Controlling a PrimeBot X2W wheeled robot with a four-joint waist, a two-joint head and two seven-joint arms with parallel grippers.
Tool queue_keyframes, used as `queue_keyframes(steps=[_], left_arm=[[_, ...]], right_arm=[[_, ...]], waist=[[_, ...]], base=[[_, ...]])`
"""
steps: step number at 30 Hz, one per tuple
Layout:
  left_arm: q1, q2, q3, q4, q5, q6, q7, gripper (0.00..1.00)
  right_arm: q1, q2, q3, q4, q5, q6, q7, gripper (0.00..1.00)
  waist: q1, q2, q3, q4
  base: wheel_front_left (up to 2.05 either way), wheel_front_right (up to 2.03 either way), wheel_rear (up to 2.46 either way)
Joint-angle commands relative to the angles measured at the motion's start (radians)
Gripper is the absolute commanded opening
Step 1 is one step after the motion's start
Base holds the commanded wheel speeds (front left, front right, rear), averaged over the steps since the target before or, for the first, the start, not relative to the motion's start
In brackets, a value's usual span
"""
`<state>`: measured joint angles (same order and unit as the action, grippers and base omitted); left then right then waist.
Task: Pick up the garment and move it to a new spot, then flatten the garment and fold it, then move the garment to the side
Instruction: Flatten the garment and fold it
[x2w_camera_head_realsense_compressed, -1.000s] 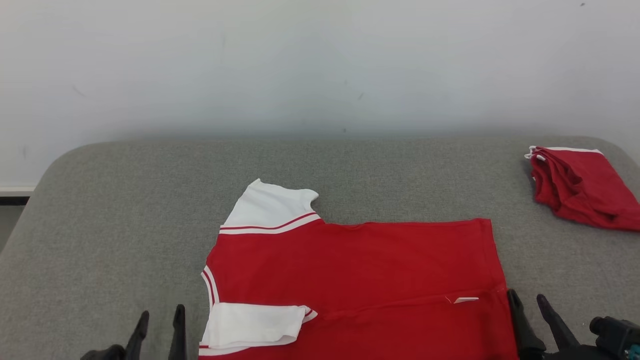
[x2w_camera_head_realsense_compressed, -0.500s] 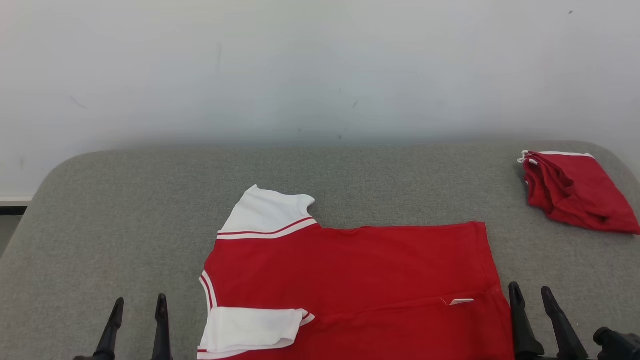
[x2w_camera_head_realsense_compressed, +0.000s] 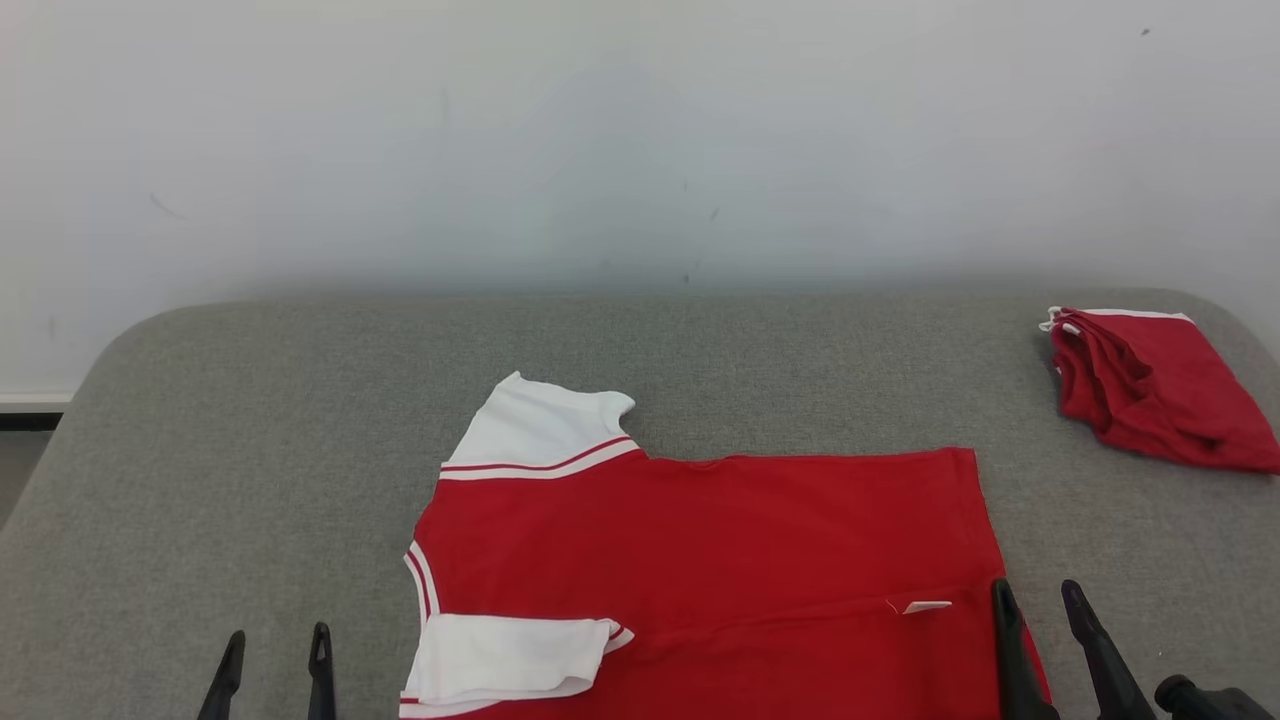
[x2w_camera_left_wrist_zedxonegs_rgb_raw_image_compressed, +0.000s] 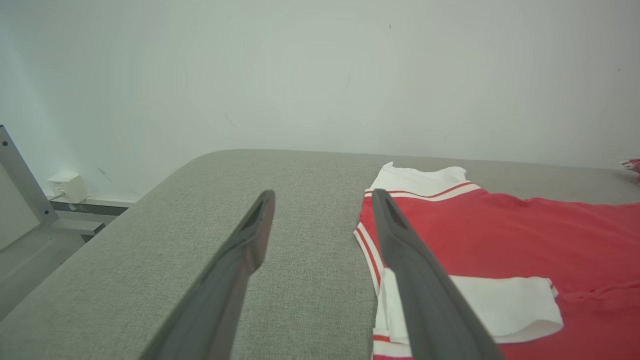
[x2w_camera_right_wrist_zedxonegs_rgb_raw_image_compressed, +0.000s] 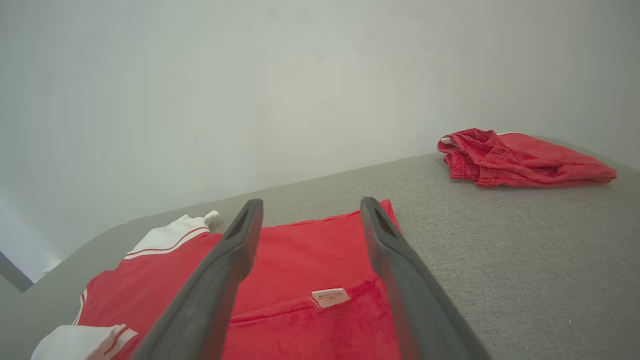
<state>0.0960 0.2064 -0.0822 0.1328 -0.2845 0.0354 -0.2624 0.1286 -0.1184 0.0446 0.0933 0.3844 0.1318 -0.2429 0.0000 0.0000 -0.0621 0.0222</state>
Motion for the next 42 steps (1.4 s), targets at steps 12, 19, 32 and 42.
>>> queue_keyframes(steps=[12,19,32,42], left_arm=[[0.016,-0.001,0.007,0.008,0.028,0.005,-0.003,1.0],[0.019,-0.002,0.005,0.003,0.021,0.011,-0.001,1.0],[-0.365,0.129,-0.001,0.071,-0.018,-0.108,0.133,1.0],[-0.754,0.176,-0.098,0.276,-0.093,-0.162,0.31,1.0]], right_arm=[[0.023,0.017,-0.008,-0.033,-0.078,-0.002,0.002,1.0],[0.014,0.016,-0.022,-0.03,-0.077,-0.002,0.01,1.0],[-0.3,-0.036,-0.049,0.133,-0.094,-0.002,0.156,1.0],[-0.644,-0.066,0.0,0.361,-0.131,-0.002,0.281,1.0]], waist=[[0.0,0.0,0.005,0.009],[0.0,0.0,0.009,0.006],[0.0,0.0,0.123,-0.046],[0.0,0.0,0.316,-0.117]], base=[[0.0,0.0,0.0],[0.0,0.0,0.0],[0.0,0.0,0.0],[0.0,0.0,0.0]])
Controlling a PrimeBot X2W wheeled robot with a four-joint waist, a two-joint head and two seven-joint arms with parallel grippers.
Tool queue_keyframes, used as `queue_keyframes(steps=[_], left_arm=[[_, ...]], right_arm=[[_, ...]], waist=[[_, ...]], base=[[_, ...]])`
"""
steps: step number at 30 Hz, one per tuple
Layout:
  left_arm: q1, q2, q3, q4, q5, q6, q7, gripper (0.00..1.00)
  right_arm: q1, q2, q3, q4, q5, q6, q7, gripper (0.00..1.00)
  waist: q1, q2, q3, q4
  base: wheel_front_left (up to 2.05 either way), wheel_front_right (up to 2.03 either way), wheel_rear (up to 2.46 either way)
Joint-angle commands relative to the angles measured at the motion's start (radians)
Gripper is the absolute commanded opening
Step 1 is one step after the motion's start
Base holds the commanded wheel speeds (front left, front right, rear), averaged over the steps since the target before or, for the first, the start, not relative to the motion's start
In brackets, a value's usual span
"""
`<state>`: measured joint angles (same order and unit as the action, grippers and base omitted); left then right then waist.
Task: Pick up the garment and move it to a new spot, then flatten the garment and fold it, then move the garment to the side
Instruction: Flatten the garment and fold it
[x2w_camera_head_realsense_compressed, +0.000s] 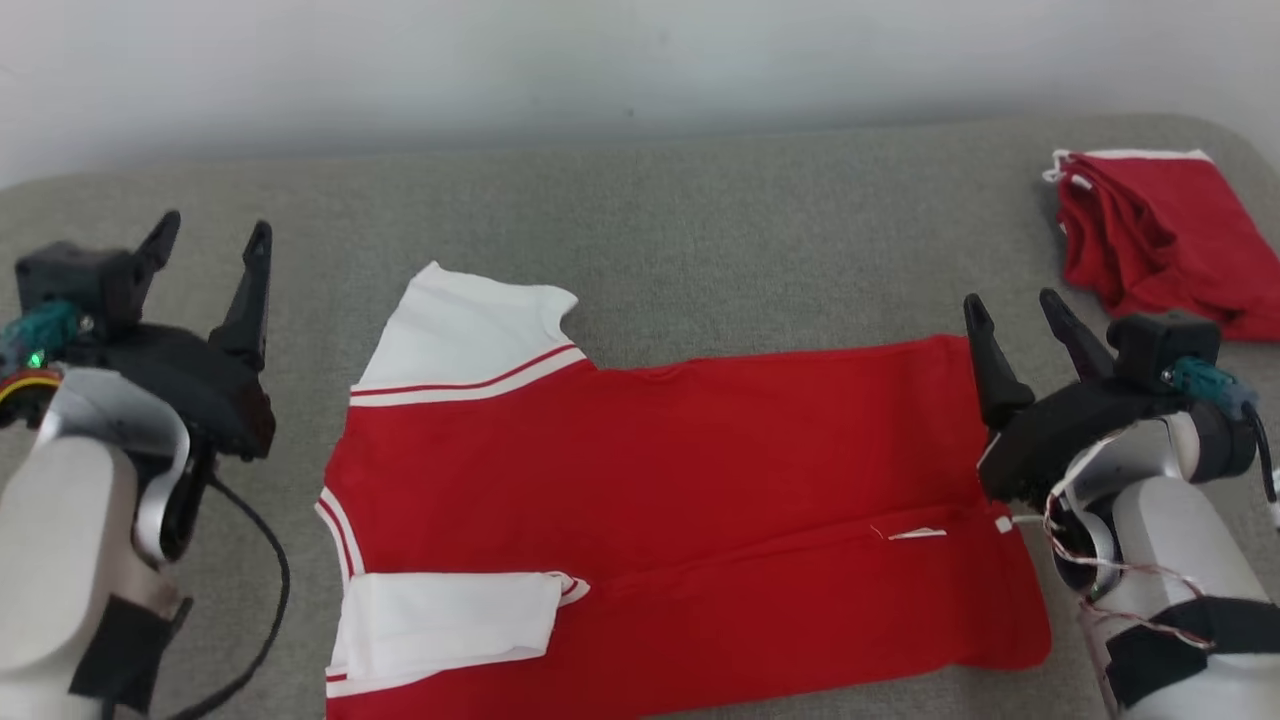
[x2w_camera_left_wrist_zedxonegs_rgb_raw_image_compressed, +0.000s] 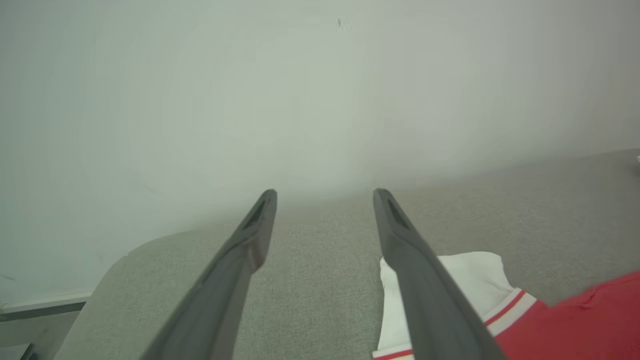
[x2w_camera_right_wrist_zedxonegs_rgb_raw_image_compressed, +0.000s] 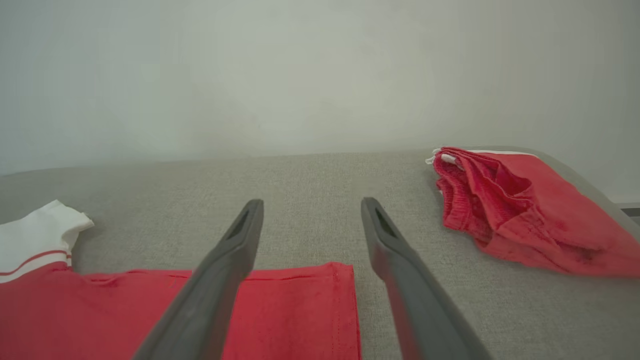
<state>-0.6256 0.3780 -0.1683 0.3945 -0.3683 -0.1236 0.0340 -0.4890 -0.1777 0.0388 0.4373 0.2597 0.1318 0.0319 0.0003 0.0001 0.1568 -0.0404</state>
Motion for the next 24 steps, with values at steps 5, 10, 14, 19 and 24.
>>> queue_keyframes(steps=[5,10,14,19,24], left_arm=[[-0.18,0.036,-0.109,0.12,-0.074,-0.006,0.095,1.0],[-0.28,0.08,-0.223,0.195,-0.161,-0.005,0.149,1.0],[-0.34,0.099,-0.301,0.254,-0.211,-0.005,0.179,1.0],[-0.391,0.117,-0.368,0.306,-0.253,-0.005,0.198,1.0],[-0.429,0.123,-0.438,0.37,-0.299,-0.005,0.214,1.0]], right_arm=[[-0.165,-0.002,0.042,0.144,-0.018,-0.002,0.048,1.0],[-0.271,0.017,0.091,0.258,-0.007,-0.002,0.105,1.0],[-0.323,0.029,0.126,0.321,0.009,-0.002,0.135,1.0],[-0.363,0.044,0.156,0.368,0.02,-0.002,0.161,1.0],[-0.388,0.057,0.194,0.398,0.036,-0.002,0.152,1.0]], waist=[[-0.0003,-0.0001,0.171,-0.086],[-0.0003,-0.0001,0.214,-0.115],[-0.0003,-0.0001,0.233,-0.135],[-0.0003,-0.0001,0.243,-0.154],[-0.0003,-0.0001,0.249,-0.17]], base=[[0.0,0.0,0.0],[0.0,0.0,0.0],[0.0,0.0,0.0],[0.0,0.0,0.0],[0.0,0.0,0.0]])
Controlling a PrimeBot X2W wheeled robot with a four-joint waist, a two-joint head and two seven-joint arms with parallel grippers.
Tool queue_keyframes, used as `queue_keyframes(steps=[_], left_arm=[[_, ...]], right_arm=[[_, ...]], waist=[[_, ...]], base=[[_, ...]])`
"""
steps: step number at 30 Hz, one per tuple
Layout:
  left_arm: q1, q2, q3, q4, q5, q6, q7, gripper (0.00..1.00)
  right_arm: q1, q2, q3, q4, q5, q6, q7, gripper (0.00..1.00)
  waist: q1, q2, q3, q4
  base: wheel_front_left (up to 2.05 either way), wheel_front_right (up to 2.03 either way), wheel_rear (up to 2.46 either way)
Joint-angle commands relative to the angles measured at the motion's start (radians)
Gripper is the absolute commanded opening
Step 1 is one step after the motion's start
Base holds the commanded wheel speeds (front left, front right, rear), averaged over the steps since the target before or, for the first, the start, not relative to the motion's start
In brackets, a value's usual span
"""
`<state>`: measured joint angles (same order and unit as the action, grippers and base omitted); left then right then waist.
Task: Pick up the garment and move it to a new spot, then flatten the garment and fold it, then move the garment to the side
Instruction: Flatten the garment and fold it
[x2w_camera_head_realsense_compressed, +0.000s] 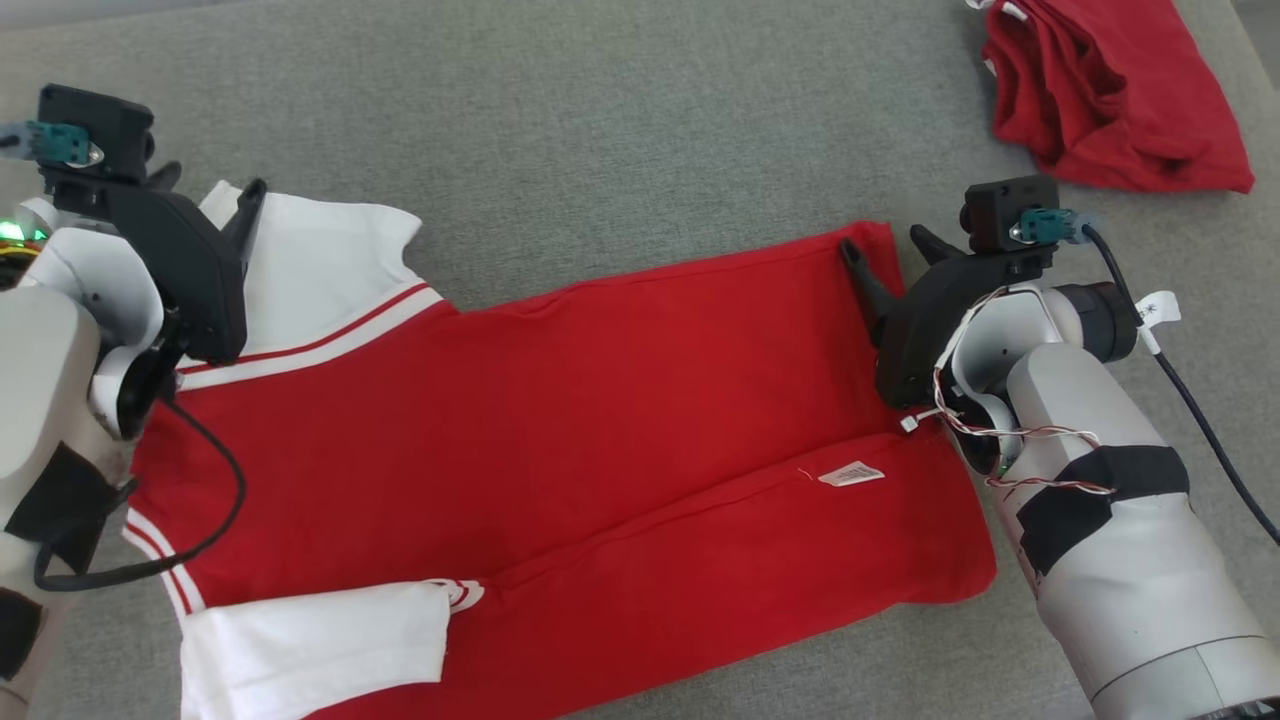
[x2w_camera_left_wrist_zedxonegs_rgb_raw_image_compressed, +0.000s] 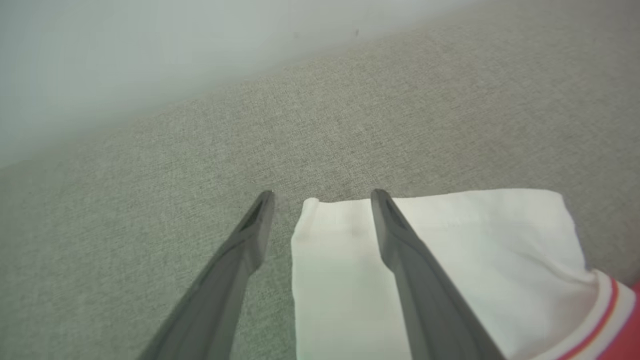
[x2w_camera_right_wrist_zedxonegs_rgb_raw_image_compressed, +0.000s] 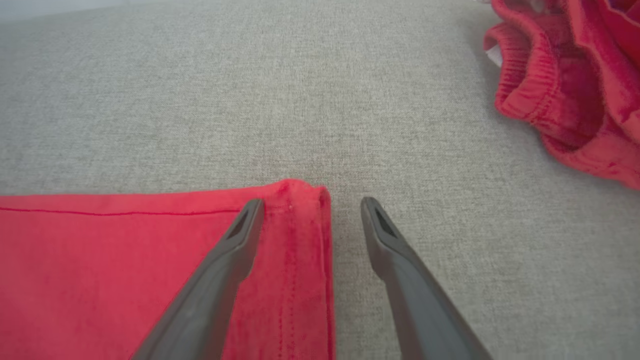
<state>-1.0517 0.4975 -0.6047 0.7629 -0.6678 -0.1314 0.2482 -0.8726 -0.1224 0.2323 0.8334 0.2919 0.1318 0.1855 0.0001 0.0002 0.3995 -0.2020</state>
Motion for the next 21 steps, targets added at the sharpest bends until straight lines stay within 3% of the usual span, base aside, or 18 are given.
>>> queue_keyframes(steps=[1,15,16,17,21], left_arm=[[-0.011,0.005,-0.014,0.009,-0.007,0.002,-0.003,1.0],[-0.044,0.001,-0.111,0.129,-0.117,0.002,0.015,1.0],[-0.043,-0.001,-0.119,0.138,-0.124,0.002,0.027,0.56],[-0.042,0.0,-0.133,0.145,-0.136,0.002,0.028,0.0],[-0.048,-0.004,-0.151,0.142,-0.164,0.002,-0.006,0.0]], right_arm=[[-0.01,0.007,0.007,0.006,0.008,-0.002,-0.005,1.0],[-0.05,0.011,0.08,0.049,0.056,-0.002,-0.016,1.0],[-0.052,0.011,0.084,0.054,0.058,-0.002,-0.017,0.5],[-0.062,0.013,0.089,0.06,0.06,-0.002,-0.022,0.0],[-0.075,-0.003,0.08,0.072,0.053,-0.002,-0.056,0.0]], waist=[[-0.0001,-0.0002,0.007,-0.011],[-0.0001,-0.0002,0.033,-0.021],[-0.0001,-0.0002,0.035,-0.021],[-0.0001,-0.0002,0.039,-0.02],[-0.0001,-0.0002,0.031,-0.007]], base=[[0.0,0.0,0.0],[0.0,0.0,0.0],[0.0,0.0,0.0],[0.0,0.0,0.0],[0.0,0.0,0.0]])
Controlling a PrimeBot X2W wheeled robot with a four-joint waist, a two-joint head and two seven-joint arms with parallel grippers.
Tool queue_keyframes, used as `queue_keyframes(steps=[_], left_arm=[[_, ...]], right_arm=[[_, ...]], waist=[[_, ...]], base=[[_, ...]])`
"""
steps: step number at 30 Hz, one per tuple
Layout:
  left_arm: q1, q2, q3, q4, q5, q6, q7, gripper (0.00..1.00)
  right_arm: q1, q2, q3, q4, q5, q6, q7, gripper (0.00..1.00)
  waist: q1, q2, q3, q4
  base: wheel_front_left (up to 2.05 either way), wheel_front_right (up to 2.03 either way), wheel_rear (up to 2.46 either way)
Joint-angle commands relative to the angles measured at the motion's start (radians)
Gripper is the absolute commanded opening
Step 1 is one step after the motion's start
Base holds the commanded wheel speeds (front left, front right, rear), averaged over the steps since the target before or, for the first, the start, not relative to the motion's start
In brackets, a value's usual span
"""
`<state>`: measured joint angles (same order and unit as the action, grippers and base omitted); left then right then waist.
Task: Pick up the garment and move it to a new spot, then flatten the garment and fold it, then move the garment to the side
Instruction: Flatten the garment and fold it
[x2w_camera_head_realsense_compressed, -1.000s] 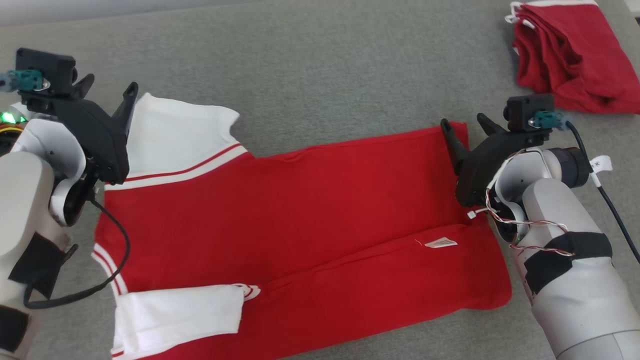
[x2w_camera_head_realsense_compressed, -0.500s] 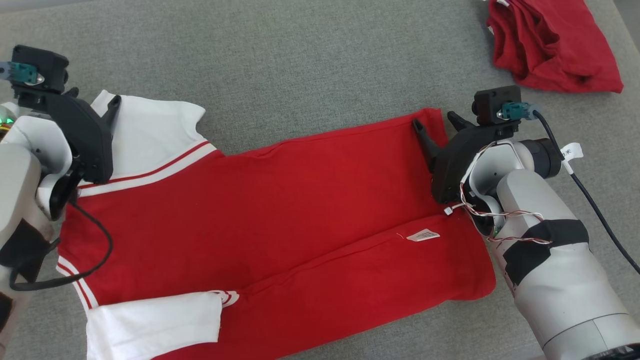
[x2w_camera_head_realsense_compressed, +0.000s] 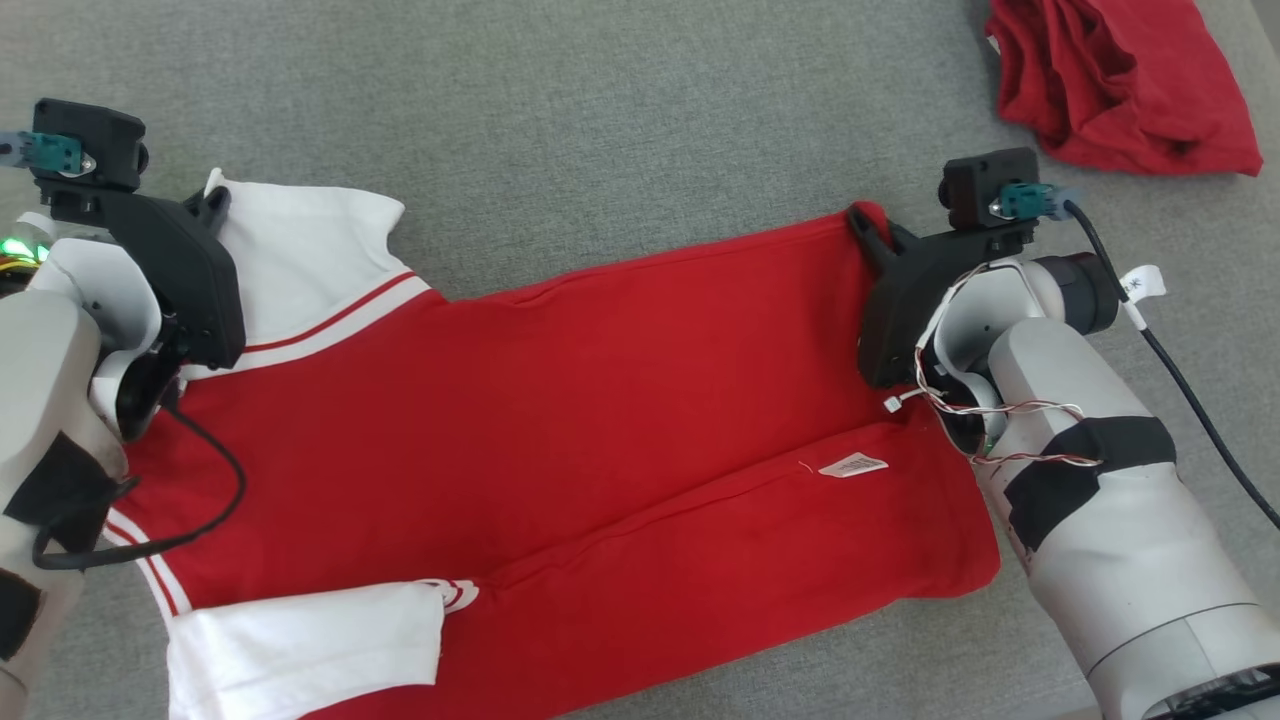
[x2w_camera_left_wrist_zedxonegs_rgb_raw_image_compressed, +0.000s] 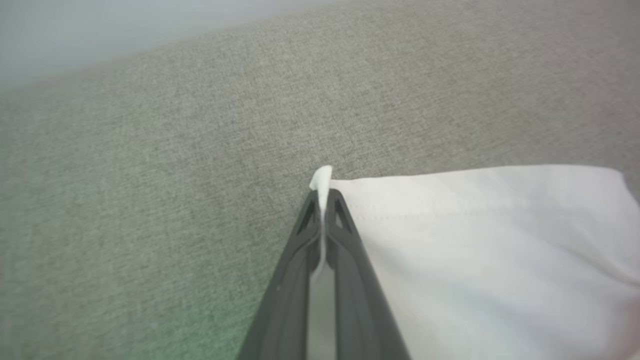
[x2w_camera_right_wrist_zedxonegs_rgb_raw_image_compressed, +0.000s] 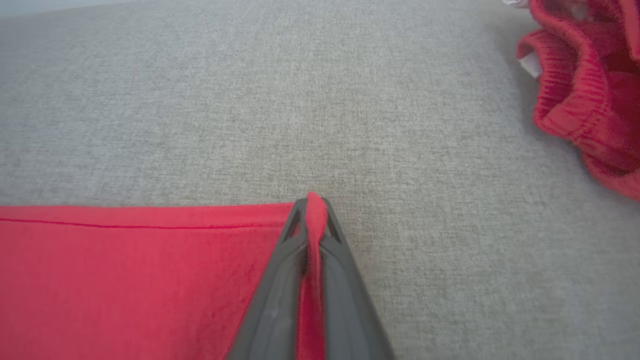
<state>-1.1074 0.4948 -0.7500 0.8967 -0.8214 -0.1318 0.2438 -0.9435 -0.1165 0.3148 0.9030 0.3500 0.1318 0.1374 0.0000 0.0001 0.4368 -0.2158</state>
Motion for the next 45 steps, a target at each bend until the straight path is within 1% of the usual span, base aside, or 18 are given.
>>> queue_keyframes(steps=[1,5,9,13,16,21,25,28,32,35,39,43,45], left_arm=[[0.004,-0.003,-0.006,0.008,-0.017,0.003,-0.019,0.0],[-0.003,-0.017,-0.003,0.003,-0.034,0.003,-0.103,0.0],[0.022,-0.023,-0.009,-0.021,-0.058,0.003,-0.183,0.0],[0.054,-0.023,-0.034,-0.049,-0.073,0.003,-0.235,0.0],[0.073,-0.022,-0.035,-0.07,-0.083,0.003,-0.271,0.0],[0.152,-0.009,-0.045,-0.135,-0.095,0.003,-0.359,0.0],[0.241,0.0,-0.044,-0.222,-0.104,0.01,-0.427,0.0],[0.323,0.021,-0.035,-0.309,-0.096,0.045,-0.469,0.0],[0.442,0.04,-0.015,-0.446,-0.079,0.112,-0.5,0.0],[0.531,0.056,0.0,-0.544,-0.056,0.161,-0.507,0.0],[0.637,0.062,0.026,-0.647,-0.037,0.212,-0.51,0.0],[0.723,0.046,0.057,-0.712,-0.016,0.235,-0.509,0.0],[0.759,0.037,0.07,-0.731,-0.008,0.237,-0.509,0.0]], right_arm=[[-0.007,-0.015,-0.004,0.004,-0.01,-0.002,-0.022,0.0],[0.009,-0.03,-0.006,0.018,-0.016,-0.002,-0.078,0.0],[0.039,-0.042,0.002,0.034,-0.007,-0.002,-0.135,0.0],[0.068,-0.051,0.02,0.042,0.006,-0.002,-0.186,0.0],[0.088,-0.055,0.026,0.042,0.016,-0.002,-0.216,0.0],[0.147,-0.075,0.048,0.045,0.044,-0.002,-0.272,0.0],[0.207,-0.103,0.065,0.034,0.071,-0.002,-0.314,0.0],[0.251,-0.119,0.077,0.019,0.091,-0.002,-0.338,0.0],[0.303,-0.148,0.087,-0.01,0.115,-0.002,-0.364,0.0],[0.337,-0.165,0.092,-0.038,0.13,-0.002,-0.379,0.0],[0.383,-0.193,0.085,-0.078,0.147,-0.002,-0.39,0.0],[0.428,-0.215,0.071,-0.131,0.169,-0.002,-0.396,0.0],[0.452,-0.231,0.062,-0.156,0.176,-0.002,-0.399,0.0]], waist=[[0.0,-0.0001,-0.011,0.011],[0.0,-0.0001,-0.039,0.032],[0.0,-0.0001,-0.07,0.057],[0.0,-0.0001,-0.102,0.08],[0.0,-0.0001,-0.122,0.089],[0.0,-0.0001,-0.179,0.116],[0.0,-0.0001,-0.217,0.137],[0.0,-0.0001,-0.238,0.151],[0.0,-0.0001,-0.254,0.166],[0.0,-0.0001,-0.263,0.177],[0.0,-0.0001,-0.274,0.194],[0.0,-0.0001,-0.284,0.209],[0.0,-0.0001,-0.289,0.214]], base=[[0.0,0.0,0.0],[0.0,0.0,0.0],[0.0,0.0,0.0],[0.0,0.0,0.0],[0.0,0.0,0.0],[0.0,0.0,0.0],[0.0,0.0,0.0],[0.0,0.0,0.0],[0.0,0.0,0.0],[0.0,0.0,0.0],[0.0,0.0,0.0],[0.0,0.0,0.0],[0.0,0.0,0.0]])
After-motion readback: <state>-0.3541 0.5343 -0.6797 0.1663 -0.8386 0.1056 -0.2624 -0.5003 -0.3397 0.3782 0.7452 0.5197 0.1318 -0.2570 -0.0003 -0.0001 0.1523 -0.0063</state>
